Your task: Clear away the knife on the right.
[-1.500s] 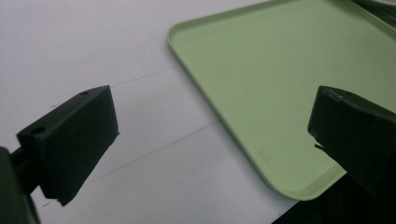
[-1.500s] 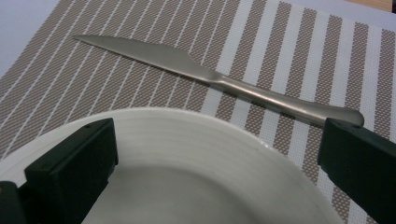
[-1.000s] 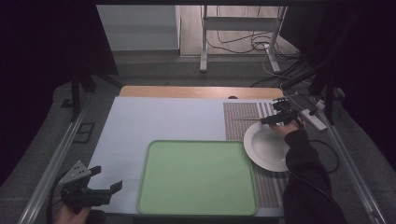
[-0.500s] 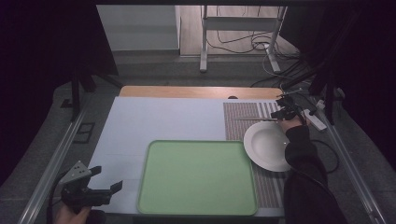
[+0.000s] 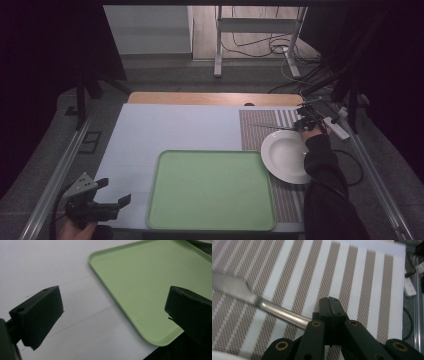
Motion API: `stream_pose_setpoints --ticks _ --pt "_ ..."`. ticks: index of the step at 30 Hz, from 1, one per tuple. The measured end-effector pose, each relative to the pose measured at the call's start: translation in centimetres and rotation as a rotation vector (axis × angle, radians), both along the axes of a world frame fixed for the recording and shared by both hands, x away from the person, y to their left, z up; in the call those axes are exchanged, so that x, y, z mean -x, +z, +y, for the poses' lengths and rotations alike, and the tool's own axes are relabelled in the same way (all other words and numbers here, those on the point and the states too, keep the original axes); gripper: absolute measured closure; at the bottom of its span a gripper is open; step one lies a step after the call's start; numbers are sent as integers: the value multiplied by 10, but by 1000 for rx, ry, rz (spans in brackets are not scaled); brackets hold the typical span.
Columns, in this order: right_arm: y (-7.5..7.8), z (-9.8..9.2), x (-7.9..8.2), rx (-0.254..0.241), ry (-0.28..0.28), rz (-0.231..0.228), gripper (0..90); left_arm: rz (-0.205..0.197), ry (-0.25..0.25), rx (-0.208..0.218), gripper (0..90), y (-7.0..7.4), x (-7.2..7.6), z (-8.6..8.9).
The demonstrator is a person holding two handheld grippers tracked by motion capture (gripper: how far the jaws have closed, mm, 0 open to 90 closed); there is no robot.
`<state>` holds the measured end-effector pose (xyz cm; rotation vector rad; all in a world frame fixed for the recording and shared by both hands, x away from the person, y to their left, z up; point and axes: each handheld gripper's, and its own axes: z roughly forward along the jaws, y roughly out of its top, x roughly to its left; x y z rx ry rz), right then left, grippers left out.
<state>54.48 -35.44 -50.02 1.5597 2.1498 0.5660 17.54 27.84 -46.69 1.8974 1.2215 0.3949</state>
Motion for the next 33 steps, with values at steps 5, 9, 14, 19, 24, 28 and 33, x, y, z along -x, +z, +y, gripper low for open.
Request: stream_pose_setpoints --ticks 5,9,14,19,24,28,33 --pt "4 -6 7 -2 28 70 900 1 1 0 17 0 0 0" --pt "8 -7 14 9 64 131 900 3 0 -5 17 0 0 -1" --pt "14 -10 14 -20 15 66 726 4 -1 -5 17 0 -1 -1" --pt "22 -5 10 -68 -44 -7 435 4 -1 -4 17 0 -1 -1" --pt "15 10 2 -75 -32 26 134 4 -2 -2 17 0 -1 0" --pt "8 23 -3 -65 -16 70 63 3 -3 -2 17 0 -1 0" --pt "0 31 -6 -21 -12 94 79 3 -3 0 17 0 -1 0"
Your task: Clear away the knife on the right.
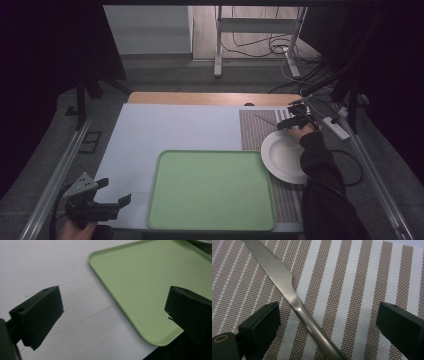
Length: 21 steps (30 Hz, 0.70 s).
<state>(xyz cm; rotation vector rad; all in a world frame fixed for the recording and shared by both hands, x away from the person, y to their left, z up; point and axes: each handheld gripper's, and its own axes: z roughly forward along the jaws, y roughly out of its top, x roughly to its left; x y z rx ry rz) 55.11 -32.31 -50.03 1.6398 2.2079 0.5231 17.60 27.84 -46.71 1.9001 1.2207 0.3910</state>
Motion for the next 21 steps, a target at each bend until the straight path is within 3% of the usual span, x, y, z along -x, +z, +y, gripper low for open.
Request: stream_pose_setpoints --ticks 2,6,8,11,14,21 --pt "-3 -1 -1 24 -9 8 110 0 -1 -1 17 0 0 0" --pt "-2 -9 0 1 -27 5 206 0 -1 -2 17 0 0 0" --pt "1 -11 2 36 -15 -9 322 0 0 -2 17 0 0 0" --pt "3 -18 4 -2 3 -11 526 -1 0 -3 17 0 0 0" --pt "5 -23 7 4 42 -6 757 0 0 -4 17 0 0 0" --pt "6 -29 9 2 102 8 802 1 1 -5 17 0 0 -1"
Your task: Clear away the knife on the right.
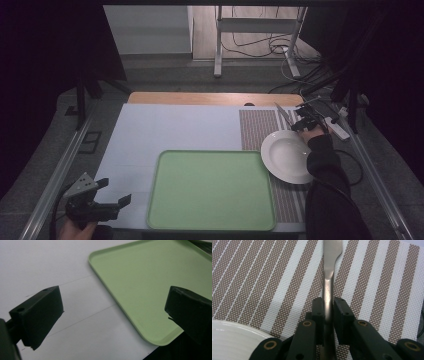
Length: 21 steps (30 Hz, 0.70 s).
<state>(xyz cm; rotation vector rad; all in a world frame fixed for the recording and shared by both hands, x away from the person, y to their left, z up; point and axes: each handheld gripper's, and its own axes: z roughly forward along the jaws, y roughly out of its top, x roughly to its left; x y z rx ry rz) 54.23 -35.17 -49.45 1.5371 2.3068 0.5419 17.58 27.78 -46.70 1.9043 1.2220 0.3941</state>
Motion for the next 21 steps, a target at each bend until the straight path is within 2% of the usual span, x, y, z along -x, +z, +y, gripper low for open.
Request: stream_pose_setpoints --ticks 4,10,21 --pt "1 -1 2 41 22 -14 803 0 1 2 17 0 0 0" --pt "7 -7 3 25 13 -27 804 -1 2 3 17 0 0 0" --pt "20 -25 8 -67 -28 -49 805 -1 3 4 16 0 0 1"
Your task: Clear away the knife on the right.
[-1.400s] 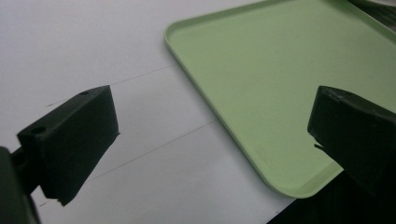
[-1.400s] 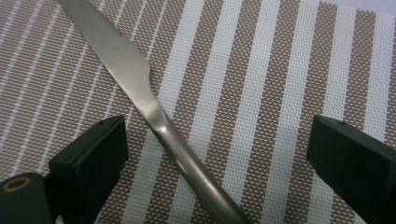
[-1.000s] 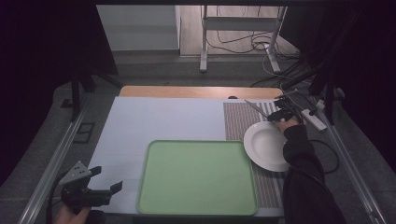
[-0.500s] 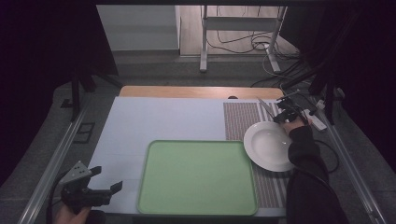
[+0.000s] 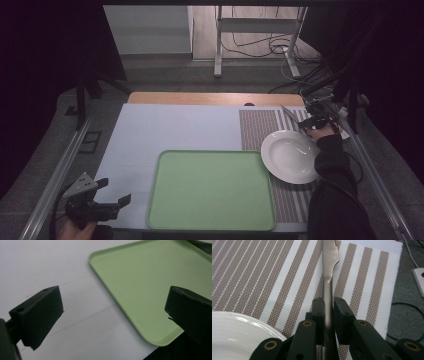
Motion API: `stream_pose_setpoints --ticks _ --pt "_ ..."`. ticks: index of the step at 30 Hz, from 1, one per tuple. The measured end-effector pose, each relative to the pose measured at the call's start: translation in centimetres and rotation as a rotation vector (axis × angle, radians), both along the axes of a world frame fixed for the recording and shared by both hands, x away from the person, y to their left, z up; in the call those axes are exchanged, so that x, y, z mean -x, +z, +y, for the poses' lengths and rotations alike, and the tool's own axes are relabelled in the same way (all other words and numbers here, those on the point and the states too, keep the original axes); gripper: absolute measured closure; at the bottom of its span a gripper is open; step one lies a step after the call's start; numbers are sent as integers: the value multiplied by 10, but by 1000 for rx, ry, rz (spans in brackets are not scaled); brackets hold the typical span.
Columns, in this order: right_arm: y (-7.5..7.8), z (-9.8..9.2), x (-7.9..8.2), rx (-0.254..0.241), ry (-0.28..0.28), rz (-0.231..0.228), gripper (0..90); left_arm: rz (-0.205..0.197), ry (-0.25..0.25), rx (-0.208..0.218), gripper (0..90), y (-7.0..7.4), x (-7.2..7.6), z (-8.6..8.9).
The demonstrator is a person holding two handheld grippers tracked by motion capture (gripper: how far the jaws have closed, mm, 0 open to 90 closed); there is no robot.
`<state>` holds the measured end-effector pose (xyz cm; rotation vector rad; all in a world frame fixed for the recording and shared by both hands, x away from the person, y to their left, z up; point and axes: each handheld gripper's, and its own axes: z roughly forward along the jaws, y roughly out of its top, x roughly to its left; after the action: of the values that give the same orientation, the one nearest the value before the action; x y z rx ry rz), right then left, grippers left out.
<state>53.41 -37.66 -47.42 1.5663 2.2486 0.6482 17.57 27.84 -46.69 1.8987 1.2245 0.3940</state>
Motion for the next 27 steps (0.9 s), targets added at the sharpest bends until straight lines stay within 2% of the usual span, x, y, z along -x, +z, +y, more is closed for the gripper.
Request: stream_pose_setpoints --ticks 7,14,22,27 --pt "7 -9 6 -59 -19 6 805 0 0 -1 16 0 0 0" --pt "14 -11 11 -102 -19 -12 805 0 0 0 16 0 0 0" --pt "23 -8 22 -126 -6 -32 805 1 1 -1 16 0 0 0" --pt "29 2 34 -129 22 -46 804 1 1 -2 16 0 0 0"
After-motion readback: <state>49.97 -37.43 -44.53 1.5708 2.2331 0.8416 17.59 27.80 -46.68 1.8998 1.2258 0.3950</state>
